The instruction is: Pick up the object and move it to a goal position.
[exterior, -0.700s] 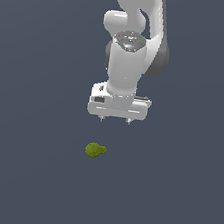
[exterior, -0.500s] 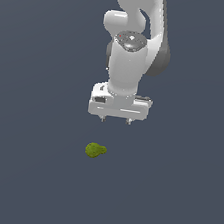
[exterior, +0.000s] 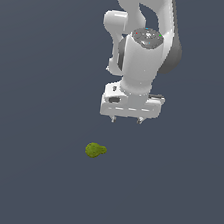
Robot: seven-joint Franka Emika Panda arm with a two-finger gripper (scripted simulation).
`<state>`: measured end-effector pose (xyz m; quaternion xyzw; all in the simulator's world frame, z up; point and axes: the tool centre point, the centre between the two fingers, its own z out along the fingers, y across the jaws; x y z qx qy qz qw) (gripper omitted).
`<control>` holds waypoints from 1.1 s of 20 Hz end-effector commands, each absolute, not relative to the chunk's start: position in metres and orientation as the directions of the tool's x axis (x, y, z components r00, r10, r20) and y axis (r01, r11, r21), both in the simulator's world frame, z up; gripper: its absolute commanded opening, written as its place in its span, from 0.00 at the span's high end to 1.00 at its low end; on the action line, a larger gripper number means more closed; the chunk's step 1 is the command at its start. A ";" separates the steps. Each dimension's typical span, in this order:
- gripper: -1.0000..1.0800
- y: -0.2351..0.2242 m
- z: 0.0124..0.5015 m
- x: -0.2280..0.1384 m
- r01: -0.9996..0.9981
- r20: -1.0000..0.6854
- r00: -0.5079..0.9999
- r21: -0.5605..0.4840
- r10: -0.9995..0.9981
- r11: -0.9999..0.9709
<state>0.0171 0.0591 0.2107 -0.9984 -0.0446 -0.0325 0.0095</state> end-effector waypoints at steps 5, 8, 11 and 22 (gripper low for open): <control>0.04 0.057 0.209 0.019 0.112 0.064 0.992 -0.013 0.111 -0.994; 0.04 0.055 0.206 0.020 0.141 0.063 0.988 -0.010 0.140 -0.990; 0.04 0.052 0.203 0.023 0.179 0.061 0.982 -0.006 0.179 -0.984; 0.04 0.036 0.185 0.036 0.399 0.045 0.916 0.014 0.399 -0.917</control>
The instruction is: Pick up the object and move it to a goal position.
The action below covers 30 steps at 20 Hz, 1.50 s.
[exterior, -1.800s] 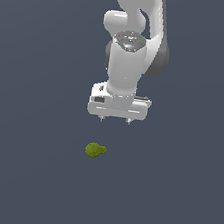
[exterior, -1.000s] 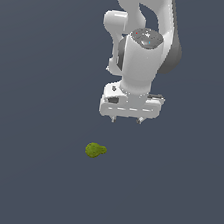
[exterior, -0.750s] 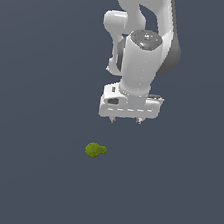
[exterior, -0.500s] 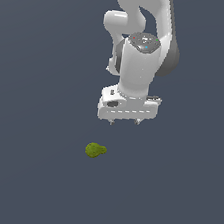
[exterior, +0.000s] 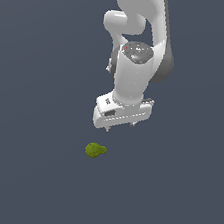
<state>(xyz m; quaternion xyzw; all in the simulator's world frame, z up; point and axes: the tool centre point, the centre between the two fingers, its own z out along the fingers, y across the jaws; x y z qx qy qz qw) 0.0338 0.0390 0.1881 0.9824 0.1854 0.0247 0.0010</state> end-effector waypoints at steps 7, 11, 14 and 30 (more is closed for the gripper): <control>0.04 0.024 0.170 0.045 0.553 0.032 0.833 0.021 0.553 -0.833; 0.04 0.017 0.162 0.050 0.633 0.024 0.774 0.023 0.633 -0.774; 0.04 0.011 0.156 0.054 0.689 0.019 0.725 0.023 0.689 -0.725; 0.04 -0.020 0.121 0.070 0.914 0.000 0.405 0.013 0.914 -0.405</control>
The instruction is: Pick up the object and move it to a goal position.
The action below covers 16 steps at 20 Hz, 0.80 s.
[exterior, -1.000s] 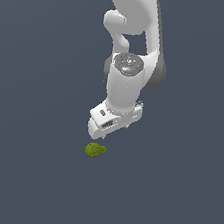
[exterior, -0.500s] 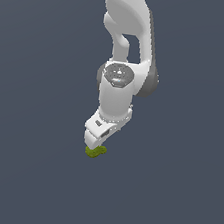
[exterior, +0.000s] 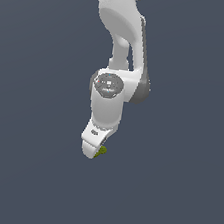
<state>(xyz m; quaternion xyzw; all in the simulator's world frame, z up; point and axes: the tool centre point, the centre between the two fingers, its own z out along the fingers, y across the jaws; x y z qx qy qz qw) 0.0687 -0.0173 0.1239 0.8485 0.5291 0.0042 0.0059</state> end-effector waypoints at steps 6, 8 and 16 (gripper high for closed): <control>0.04 -0.032 0.108 0.075 0.962 -0.002 0.273 0.007 0.962 -0.273; 0.04 -0.036 0.104 0.076 0.972 -0.002 0.234 0.005 0.972 -0.234; 0.04 -0.045 0.094 0.080 0.992 -0.001 0.128 0.001 0.992 -0.128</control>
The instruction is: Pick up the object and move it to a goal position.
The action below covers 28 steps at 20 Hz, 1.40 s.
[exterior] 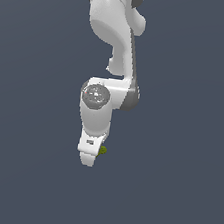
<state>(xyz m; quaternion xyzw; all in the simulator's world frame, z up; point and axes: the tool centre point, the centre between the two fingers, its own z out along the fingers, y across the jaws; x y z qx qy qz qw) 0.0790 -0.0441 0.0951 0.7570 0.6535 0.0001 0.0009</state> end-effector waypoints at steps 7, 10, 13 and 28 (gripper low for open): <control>0.04 -0.048 0.091 0.081 0.995 0.000 0.099 0.000 0.995 -0.099; 0.04 -0.048 0.089 0.080 0.995 0.000 0.103 0.000 0.995 -0.103; 0.04 -0.048 0.081 0.080 0.995 0.000 0.102 0.000 0.995 -0.102; 1.00 -0.048 0.041 0.080 0.995 0.000 0.098 0.000 0.995 -0.098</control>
